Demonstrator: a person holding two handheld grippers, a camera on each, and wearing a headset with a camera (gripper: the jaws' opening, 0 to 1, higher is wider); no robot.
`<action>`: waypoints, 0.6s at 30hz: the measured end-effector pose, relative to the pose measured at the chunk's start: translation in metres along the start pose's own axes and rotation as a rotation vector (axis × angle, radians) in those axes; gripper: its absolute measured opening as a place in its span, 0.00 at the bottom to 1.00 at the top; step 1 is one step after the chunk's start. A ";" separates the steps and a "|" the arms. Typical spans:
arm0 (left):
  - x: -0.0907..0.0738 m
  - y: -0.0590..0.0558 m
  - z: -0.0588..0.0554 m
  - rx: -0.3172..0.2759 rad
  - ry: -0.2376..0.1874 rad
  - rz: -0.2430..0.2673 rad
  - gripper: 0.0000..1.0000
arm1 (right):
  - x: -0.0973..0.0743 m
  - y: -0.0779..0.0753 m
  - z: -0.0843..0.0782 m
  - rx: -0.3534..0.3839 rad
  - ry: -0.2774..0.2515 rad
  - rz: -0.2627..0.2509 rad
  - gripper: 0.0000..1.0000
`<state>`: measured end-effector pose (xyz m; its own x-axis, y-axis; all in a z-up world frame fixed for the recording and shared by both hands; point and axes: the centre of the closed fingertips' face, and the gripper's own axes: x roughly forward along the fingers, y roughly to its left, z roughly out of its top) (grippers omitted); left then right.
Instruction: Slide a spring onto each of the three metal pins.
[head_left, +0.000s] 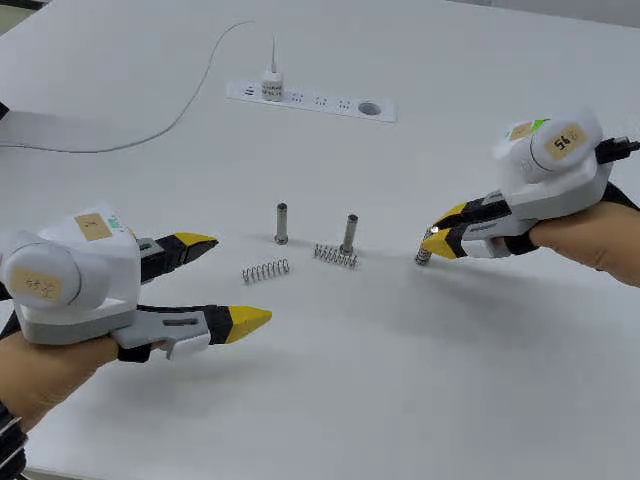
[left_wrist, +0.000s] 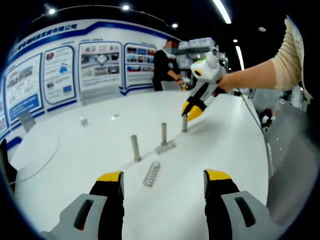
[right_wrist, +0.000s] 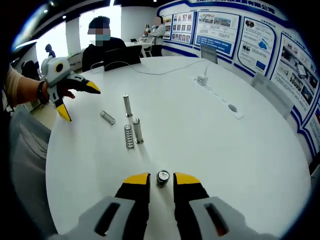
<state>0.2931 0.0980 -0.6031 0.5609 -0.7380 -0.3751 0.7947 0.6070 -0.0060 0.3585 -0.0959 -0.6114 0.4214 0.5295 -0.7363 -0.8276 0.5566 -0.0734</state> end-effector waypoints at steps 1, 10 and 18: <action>0.000 0.000 0.000 0.001 0.000 0.001 0.65 | -0.001 0.000 0.000 -0.001 -0.003 -0.004 0.19; 0.001 0.000 0.000 0.002 0.000 -0.002 0.65 | -0.013 0.004 0.018 -0.029 -0.052 -0.022 0.20; 0.002 0.000 0.003 0.006 -0.006 -0.005 0.65 | -0.007 0.023 0.035 -0.053 -0.081 0.008 0.20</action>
<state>0.2946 0.0959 -0.6007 0.5583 -0.7428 -0.3695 0.7990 0.6014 -0.0019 0.3498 -0.0648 -0.5843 0.4412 0.5852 -0.6804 -0.8488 0.5183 -0.1046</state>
